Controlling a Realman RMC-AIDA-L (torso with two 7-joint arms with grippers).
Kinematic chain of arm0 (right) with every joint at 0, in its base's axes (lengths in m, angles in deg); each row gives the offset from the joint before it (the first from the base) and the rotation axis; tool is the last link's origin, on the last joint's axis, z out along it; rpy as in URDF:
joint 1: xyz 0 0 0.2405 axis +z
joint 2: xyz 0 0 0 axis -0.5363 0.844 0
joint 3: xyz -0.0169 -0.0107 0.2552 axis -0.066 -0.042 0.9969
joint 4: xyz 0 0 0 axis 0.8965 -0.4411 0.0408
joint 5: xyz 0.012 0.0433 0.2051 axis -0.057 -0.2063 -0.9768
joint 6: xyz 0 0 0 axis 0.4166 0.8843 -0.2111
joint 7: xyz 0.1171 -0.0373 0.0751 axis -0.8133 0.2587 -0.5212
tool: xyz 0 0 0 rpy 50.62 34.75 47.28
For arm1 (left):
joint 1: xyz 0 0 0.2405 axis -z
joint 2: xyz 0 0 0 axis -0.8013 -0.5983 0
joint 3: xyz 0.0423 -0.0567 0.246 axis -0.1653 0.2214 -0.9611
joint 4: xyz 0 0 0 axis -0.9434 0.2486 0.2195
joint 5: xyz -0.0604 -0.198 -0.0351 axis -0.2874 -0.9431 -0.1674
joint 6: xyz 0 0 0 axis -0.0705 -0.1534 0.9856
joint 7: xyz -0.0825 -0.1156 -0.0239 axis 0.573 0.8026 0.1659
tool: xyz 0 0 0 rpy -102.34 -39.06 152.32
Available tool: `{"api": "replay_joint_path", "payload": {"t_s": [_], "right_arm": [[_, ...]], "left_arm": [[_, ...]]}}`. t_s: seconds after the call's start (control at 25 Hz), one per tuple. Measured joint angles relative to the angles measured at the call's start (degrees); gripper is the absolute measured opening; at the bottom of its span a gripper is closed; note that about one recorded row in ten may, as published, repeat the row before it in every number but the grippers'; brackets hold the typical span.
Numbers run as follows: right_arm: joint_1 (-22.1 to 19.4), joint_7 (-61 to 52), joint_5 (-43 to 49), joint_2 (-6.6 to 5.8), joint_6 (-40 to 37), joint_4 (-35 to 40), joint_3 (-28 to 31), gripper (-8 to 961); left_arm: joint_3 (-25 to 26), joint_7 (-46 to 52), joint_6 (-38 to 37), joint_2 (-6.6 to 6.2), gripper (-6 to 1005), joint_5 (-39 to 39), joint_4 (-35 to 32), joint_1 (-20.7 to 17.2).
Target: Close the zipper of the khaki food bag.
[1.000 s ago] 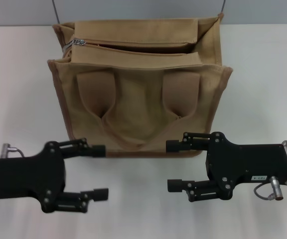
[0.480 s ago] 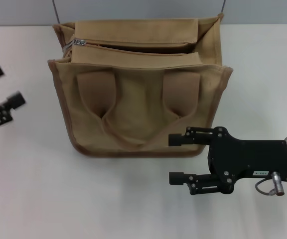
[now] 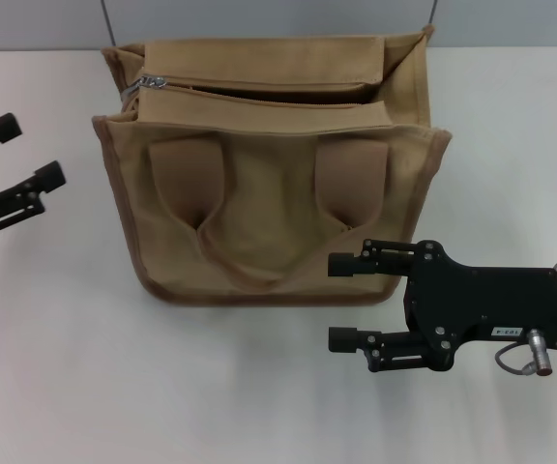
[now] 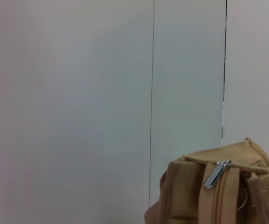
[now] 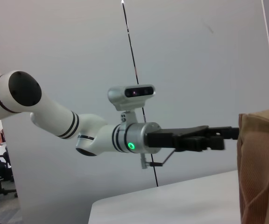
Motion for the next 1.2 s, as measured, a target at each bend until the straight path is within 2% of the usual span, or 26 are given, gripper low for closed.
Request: {"api": "replay_joint_path", "payload": {"t_s": [0.44, 0.56, 1.0, 1.2], "right_arm": [[-0.44, 0.0, -0.24, 0.0, -0.48, 0.19, 0.01, 767], [-0.55, 0.0, -0.31, 0.0, -0.53, 0.17, 0.57, 767], [-0.56, 0.0, -0.31, 0.0, -0.55, 0.15, 0.76, 767], [-0.56, 0.0, -0.65, 0.0, -0.56, 0.07, 0.76, 768]], "left_arm": [[-6.36, 0.01, 10.67, 1.93, 786, 0.04, 0.15, 6.61], [-8.6, 0.04, 11.37, 2.14, 783, 0.05, 0.15, 7.98], [-9.31, 0.06, 11.18, 2.7, 773, -0.18, 0.14, 9.46], [-8.96, -0.14, 11.21, 2.75, 655, -0.36, 0.11, 9.52]]}}
